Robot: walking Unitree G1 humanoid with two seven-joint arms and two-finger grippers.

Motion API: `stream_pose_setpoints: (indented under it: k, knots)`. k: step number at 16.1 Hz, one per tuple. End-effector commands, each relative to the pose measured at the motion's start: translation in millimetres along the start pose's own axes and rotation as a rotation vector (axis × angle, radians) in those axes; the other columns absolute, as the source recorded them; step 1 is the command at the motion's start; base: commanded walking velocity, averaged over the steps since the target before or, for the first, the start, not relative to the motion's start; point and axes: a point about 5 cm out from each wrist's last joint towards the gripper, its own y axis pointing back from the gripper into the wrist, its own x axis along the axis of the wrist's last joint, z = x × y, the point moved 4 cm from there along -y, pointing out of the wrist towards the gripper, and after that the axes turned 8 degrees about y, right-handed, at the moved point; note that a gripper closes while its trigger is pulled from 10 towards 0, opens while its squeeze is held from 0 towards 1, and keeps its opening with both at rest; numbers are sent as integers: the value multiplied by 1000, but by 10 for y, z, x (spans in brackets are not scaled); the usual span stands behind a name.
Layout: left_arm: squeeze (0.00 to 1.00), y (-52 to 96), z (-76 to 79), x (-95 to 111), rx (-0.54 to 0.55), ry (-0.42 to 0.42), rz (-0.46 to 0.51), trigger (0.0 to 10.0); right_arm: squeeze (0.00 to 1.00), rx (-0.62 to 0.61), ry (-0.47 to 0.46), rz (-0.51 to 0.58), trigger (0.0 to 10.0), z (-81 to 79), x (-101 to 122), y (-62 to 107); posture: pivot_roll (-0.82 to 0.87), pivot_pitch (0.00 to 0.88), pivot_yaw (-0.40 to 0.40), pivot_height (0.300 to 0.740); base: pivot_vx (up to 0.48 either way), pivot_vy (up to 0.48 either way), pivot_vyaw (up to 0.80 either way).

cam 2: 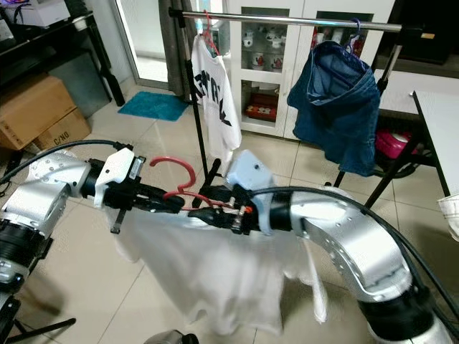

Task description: Hang hanger

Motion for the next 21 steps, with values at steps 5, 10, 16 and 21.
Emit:
stream_pose_setpoints:
  k: [5, 10, 16, 21]
  knots:
    - [0, 71, -4, 119, 45, 5, 79, 0, 0, 63, 12, 20, 0, -37, 39, -82, -131, 0, 110, 740, 0, 0, 0]
    - [0, 96, -33, 160, 68, 12, 92, 0, 0, 60, 30, -17, 0, 7, -6, -98, -134, 0, 107, 740, 0, 0, 0]
    - [0, 168, -111, 192, 125, 21, 110, 0, 0, 110, 18, 0, 0, -60, -8, -102, -133, 0, 104, 740, 0, 0, 0]
    - [1000, 323, -40, 253, 118, 70, 153, 10000, 0, 99, 12, -29, 0, -34, -75, -69, -140, 0, 117, 740, 0, 0, 0]
